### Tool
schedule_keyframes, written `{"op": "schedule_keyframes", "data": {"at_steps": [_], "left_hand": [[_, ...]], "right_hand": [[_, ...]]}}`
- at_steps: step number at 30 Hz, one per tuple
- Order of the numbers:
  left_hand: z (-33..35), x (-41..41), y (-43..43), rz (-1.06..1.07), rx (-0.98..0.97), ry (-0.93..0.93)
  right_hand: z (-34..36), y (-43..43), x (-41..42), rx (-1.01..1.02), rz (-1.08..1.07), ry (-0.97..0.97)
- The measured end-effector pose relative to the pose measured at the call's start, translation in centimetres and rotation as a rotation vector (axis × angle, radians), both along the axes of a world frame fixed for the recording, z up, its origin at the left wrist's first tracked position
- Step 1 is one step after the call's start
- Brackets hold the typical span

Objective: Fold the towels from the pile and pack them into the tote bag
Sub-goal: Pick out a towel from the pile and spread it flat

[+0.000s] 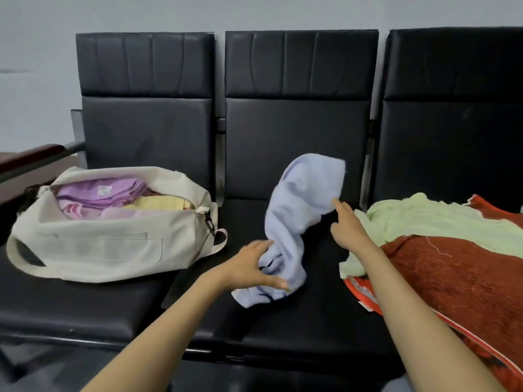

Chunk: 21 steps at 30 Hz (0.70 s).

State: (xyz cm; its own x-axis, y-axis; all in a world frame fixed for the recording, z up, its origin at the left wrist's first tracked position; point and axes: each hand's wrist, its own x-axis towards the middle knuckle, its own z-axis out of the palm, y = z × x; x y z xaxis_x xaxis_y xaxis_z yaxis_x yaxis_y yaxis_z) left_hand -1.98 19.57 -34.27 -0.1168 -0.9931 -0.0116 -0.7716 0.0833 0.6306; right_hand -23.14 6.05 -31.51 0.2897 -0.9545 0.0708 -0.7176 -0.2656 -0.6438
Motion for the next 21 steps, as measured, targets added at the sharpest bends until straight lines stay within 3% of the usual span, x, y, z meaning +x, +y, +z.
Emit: {"op": "schedule_keyframes", "data": {"at_steps": [2,7,11,21], "left_hand": [[-0.5,0.4,0.0,0.064,0.150,0.023],[-1.2,1.3,-0.4,0.215,-0.033,-0.090],[-2.8,1.3,-1.2,0.247,-0.035,-0.127],[-2.6,-0.8,-1.8,0.310,-0.039,-0.030]], "right_hand": [[-0.4,-0.2,-0.5,-0.023,-0.044,0.042],[-0.9,1.4,-0.7,0.002,0.063,0.185],[-2.5,4.0,-0.2,0.094,0.253,0.337],[-3.5,5.8,0.8,0.073,0.160,0.292]]}}
